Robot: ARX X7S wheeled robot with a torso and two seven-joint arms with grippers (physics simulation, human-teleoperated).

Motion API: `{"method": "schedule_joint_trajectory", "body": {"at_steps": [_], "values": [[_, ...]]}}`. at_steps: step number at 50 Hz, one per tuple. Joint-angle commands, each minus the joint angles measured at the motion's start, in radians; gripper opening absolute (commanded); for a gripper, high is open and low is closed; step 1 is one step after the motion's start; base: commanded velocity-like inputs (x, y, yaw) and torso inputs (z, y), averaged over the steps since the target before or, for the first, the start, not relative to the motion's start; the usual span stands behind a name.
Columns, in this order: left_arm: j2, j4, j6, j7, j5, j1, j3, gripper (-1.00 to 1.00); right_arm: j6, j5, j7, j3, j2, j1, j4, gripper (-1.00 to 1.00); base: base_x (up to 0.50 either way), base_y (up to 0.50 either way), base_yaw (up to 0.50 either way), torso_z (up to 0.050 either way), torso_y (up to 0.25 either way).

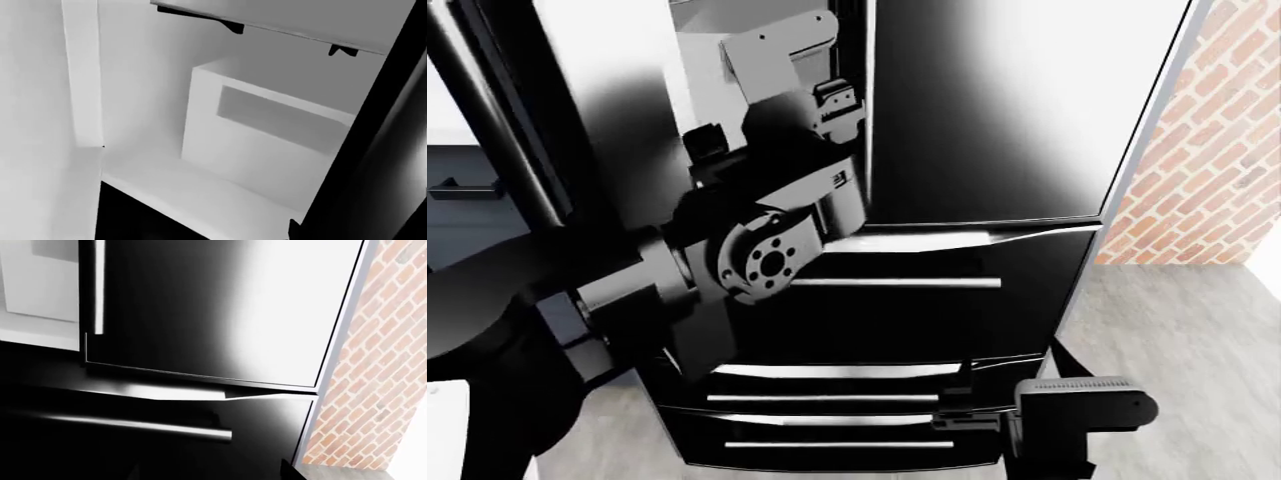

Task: Open the fridge doors

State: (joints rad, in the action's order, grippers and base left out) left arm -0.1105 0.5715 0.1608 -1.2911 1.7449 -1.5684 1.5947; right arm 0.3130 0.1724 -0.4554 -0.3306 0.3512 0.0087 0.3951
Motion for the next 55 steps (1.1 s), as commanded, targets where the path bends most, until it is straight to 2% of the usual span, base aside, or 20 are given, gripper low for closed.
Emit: {"method": "schedule_joint_trajectory", "body": {"at_steps": [1,2,7,8,13,15,26,35,39,40,41,42,44,46,47,52,55], "values": [[-0.122,-0.111,0.106,-0.21,-0.044,0.058,-0.031,1.0,-0.003,-0.014,0.016,0.032,-0.013,-0.008,0.018,1.0,0.0,0.0,0.0,0.0,0.0],[-0.132,-0.093,0.104,-0.18,-0.01,0.078,-0.05,1.0,-0.001,-0.013,0.015,0.033,-0.013,-0.008,0.02,1.0,0.0,0.0,0.0,0.0,0.0],[-0.171,-0.059,0.139,-0.162,-0.045,0.101,-0.04,1.0,-0.007,-0.012,0.015,0.032,-0.011,-0.009,0.02,1.0,0.0,0.0,0.01,0.0,0.0],[-0.179,-0.026,0.14,-0.115,-0.05,0.106,-0.038,1.0,-0.005,-0.015,0.016,0.025,-0.014,-0.003,0.012,1.0,0.01,0.0,0.01,0.0,0.0],[-0.207,0.036,0.148,-0.066,-0.062,0.119,-0.033,1.0,-0.009,-0.013,0.018,0.022,-0.017,0.003,-0.004,1.0,0.0,0.0,0.01,0.0,0.0],[-0.26,-0.01,0.176,-0.1,-0.086,0.132,-0.027,1.0,-0.008,-0.013,0.019,0.019,-0.019,0.007,-0.009,1.0,0.0,0.0,0.01,0.0,0.0],[-0.375,0.041,0.231,-0.149,-0.112,0.196,-0.022,1.0,-0.009,-0.011,0.014,0.02,-0.015,0.005,-0.003,1.0,0.0,0.0,0.01,-0.002,0.0],[-0.521,0.011,0.308,-0.258,-0.137,0.226,-0.038,1.0,-0.007,-0.012,0.012,0.015,-0.015,0.009,-0.008,1.0,0.01,0.01,0.01,-0.002,0.0],[-0.555,0.052,0.334,-0.28,-0.119,0.22,-0.009,1.0,-0.009,-0.011,0.011,0.014,-0.014,0.008,-0.009,1.0,0.01,0.01,0.01,-0.003,0.0],[-0.559,0.056,0.352,-0.28,-0.089,0.209,0.023,1.0,-0.009,-0.011,0.011,0.013,-0.014,0.008,-0.008,1.0,0.0,0.01,0.01,0.0,0.0],[-0.569,0.069,0.394,-0.28,-0.026,0.185,0.102,1.0,-0.009,-0.011,0.011,0.013,-0.014,0.009,-0.01,1.0,0.01,0.01,0.01,-0.01,0.0],[-0.573,0.055,0.463,-0.28,0.07,0.138,0.239,1.0,-0.008,-0.01,0.01,0.013,-0.014,0.009,-0.008,1.0,0.0,0.01,0.01,0.0,0.0],[-0.573,-0.048,0.696,-0.279,0.359,-0.025,0.539,1.0,-0.005,-0.01,0.009,0.014,-0.012,0.008,-0.003,1.0,0.01,0.01,0.01,0.0,0.0],[-0.577,-0.119,0.784,-0.278,0.465,-0.103,0.839,1.0,-0.007,-0.009,0.009,0.014,-0.011,0.007,-0.003,1.0,0.01,0.01,0.01,-0.005,0.0],[-0.573,-0.133,0.821,-0.279,0.521,-0.136,0.924,1.0,-0.006,-0.01,0.008,0.012,-0.011,0.009,-0.004,1.0,0.01,0.01,0.01,0.0,0.0],[-0.591,-0.158,0.862,-0.277,0.6,-0.19,1.05,1.0,-0.007,-0.009,0.007,0.012,-0.01,0.008,-0.003,1.0,0.01,0.01,0.01,-0.004,0.0],[-0.62,-0.139,0.843,-0.259,0.638,-0.189,1.057,1.0,-0.003,-0.009,0.006,0.011,-0.009,0.009,-0.001,1.0,0.01,0.01,0.01,-0.004,0.0]]}}
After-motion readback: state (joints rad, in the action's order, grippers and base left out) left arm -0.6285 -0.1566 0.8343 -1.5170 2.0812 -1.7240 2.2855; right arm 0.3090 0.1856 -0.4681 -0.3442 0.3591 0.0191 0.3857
